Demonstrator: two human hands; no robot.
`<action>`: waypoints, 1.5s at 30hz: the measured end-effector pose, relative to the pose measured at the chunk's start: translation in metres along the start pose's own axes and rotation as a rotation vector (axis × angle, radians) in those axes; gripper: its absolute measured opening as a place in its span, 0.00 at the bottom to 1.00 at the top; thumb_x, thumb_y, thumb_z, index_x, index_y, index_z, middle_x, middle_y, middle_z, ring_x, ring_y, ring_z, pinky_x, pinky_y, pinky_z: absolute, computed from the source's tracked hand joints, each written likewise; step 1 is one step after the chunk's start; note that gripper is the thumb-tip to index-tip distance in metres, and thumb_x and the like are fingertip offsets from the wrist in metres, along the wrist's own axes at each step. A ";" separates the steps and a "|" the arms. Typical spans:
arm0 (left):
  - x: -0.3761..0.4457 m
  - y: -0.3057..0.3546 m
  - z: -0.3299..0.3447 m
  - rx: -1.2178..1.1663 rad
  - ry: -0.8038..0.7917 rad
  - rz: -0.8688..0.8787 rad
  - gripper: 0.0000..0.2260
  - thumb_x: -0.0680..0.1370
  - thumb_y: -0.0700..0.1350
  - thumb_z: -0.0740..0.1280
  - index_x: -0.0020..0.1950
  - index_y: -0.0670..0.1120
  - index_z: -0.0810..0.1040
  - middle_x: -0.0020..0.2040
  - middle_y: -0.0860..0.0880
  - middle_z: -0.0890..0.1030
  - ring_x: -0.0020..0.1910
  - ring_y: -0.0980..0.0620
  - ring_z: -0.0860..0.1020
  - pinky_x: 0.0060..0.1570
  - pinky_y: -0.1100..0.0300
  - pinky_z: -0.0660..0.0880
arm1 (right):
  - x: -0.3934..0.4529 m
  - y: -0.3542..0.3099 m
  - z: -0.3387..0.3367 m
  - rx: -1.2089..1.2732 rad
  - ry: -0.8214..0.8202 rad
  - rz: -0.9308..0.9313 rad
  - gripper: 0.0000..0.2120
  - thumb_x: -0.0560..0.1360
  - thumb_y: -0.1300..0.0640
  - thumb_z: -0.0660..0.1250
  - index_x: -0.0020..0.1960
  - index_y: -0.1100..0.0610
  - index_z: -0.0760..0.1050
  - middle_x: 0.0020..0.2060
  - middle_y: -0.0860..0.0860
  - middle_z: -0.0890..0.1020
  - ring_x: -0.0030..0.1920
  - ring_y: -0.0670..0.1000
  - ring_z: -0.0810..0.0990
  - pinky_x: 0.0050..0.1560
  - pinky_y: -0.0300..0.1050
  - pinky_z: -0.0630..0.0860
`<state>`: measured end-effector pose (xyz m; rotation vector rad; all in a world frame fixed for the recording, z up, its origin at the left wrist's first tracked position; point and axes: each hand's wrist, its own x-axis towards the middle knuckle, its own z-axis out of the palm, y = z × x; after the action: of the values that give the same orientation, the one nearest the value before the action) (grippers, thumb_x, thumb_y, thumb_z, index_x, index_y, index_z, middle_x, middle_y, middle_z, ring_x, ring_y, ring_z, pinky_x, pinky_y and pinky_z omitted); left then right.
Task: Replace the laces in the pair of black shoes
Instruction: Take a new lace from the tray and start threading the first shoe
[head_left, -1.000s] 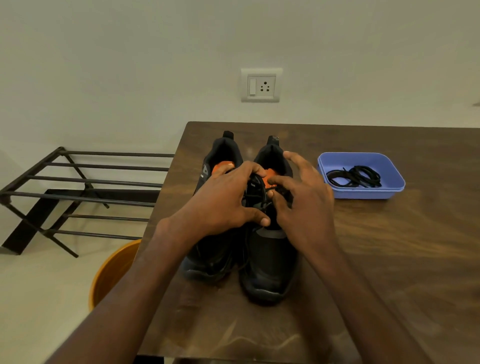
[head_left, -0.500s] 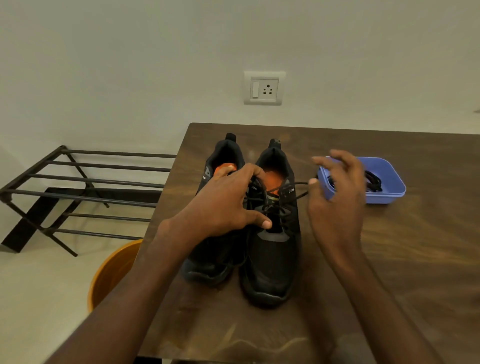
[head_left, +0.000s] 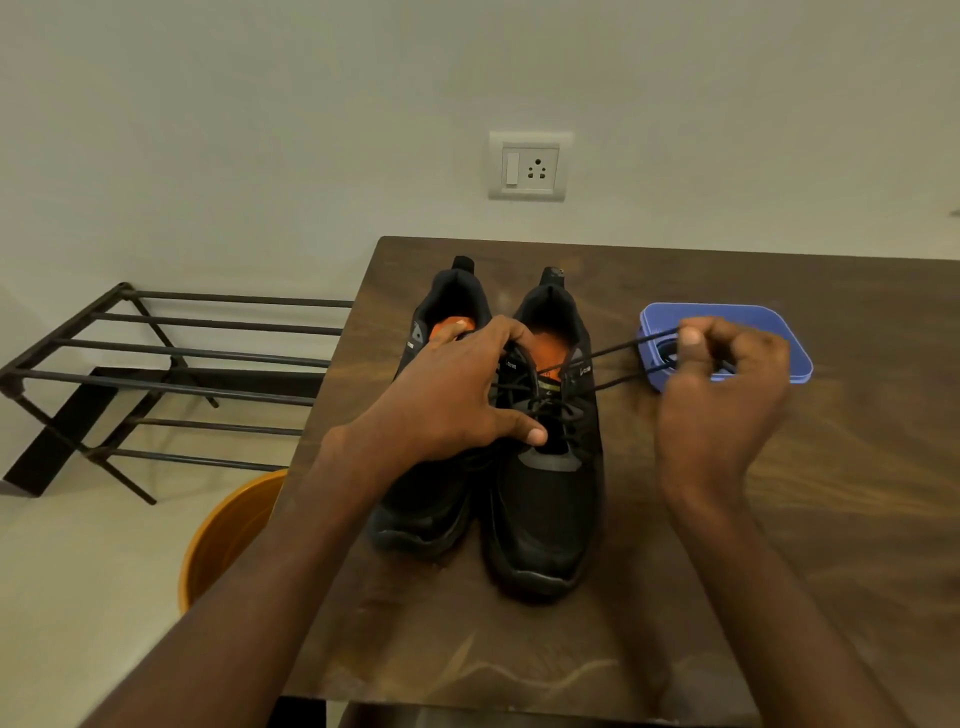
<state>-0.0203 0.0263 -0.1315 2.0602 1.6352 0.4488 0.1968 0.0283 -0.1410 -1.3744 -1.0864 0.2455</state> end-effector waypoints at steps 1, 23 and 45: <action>0.000 -0.001 0.000 0.000 0.003 0.000 0.41 0.63 0.67 0.79 0.70 0.64 0.63 0.73 0.52 0.74 0.80 0.43 0.62 0.76 0.37 0.63 | 0.005 0.005 -0.004 -0.042 -0.005 -0.008 0.03 0.79 0.60 0.69 0.51 0.53 0.79 0.54 0.50 0.77 0.53 0.46 0.78 0.59 0.44 0.77; 0.003 -0.005 0.003 -0.018 -0.001 -0.004 0.41 0.62 0.68 0.78 0.70 0.66 0.63 0.74 0.53 0.73 0.81 0.43 0.60 0.76 0.36 0.63 | 0.005 0.006 0.001 -0.029 -0.057 -0.109 0.07 0.79 0.63 0.68 0.51 0.54 0.82 0.47 0.49 0.83 0.47 0.45 0.80 0.51 0.38 0.77; 0.002 -0.002 0.003 -0.013 0.023 0.011 0.40 0.63 0.67 0.79 0.69 0.65 0.64 0.73 0.54 0.73 0.80 0.42 0.61 0.75 0.37 0.65 | -0.002 0.015 0.009 -0.277 -0.599 -0.212 0.11 0.76 0.52 0.74 0.59 0.46 0.82 0.52 0.42 0.83 0.54 0.44 0.81 0.61 0.59 0.78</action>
<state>-0.0202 0.0280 -0.1353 2.0625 1.6310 0.4869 0.1957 0.0367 -0.1570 -1.4522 -1.8073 0.3743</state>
